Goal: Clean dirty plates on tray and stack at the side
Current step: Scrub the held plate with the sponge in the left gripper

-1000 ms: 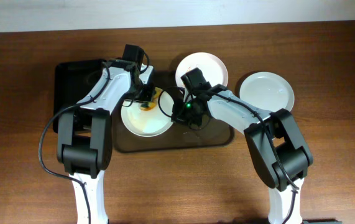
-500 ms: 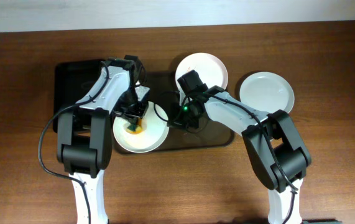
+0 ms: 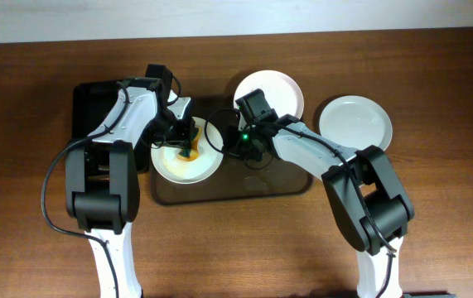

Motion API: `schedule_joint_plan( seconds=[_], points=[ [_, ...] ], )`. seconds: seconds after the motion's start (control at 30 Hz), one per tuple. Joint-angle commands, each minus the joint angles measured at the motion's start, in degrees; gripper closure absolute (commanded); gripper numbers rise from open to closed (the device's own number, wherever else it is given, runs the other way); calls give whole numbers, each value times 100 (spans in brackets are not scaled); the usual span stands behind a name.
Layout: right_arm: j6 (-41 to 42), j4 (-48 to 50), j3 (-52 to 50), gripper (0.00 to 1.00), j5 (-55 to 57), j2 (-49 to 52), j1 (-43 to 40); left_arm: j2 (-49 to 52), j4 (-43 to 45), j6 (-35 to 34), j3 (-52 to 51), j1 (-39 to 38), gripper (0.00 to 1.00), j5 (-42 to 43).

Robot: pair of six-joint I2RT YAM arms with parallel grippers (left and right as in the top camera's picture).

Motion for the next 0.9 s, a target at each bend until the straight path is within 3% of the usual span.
schedule_joint_plan(
  seconds=[0.0, 0.07, 0.17, 0.2, 0.27, 0.3, 0.4, 0.5, 0.57, 0.63, 0.67, 0.7, 0.8, 0.87],
  points=[
    [155, 101, -44, 95, 358, 234, 4, 219, 24, -107, -96, 48, 99, -197],
    [166, 227, -44, 82, 358, 282, 4, 219, 24, -107, -96, 48, 99, -197],
    [315, 393, -44, 77, 350, 433, 2, 219, 22, -107, -96, 48, 100, -192],
    [341, 415, -44, 78, 323, 459, 2, 219, 17, -107, -96, 48, 100, -190],
    [341, 435, -44, 93, 254, 459, 2, 219, 20, -107, -98, 48, 99, -190],
    [341, 439, -44, 96, 179, 459, 2, 219, 17, -107, -98, 48, 100, -168],
    [339, 442, -44, 96, 70, 459, 2, 219, -31, -63, -101, 48, 100, 236],
    [339, 433, -44, 96, 24, 459, 2, 219, -79, 575, -101, 55, 100, 1303],
    [339, 428, -44, 96, -17, 459, 2, 219, 186, 702, -101, 76, 100, 1449],
    [337, 409, -44, 96, -17, 459, 2, 219, 529, 459, -101, 133, 100, 1073],
    [337, 409, -44, 96, -17, 459, 2, 219, 743, 55, -101, 164, 99, 564],
    [337, 407, -44, 96, -17, 459, 2, 216, 901, -566, -101, 188, 100, -584],
    [337, 367, -44, 96, -15, 459, 2, 216, 586, -1325, -101, 186, 99, -2358],
    [337, 367, -44, 96, -15, 459, 2, 216, 190, -1327, -101, 184, 99, -2695]
  ],
)
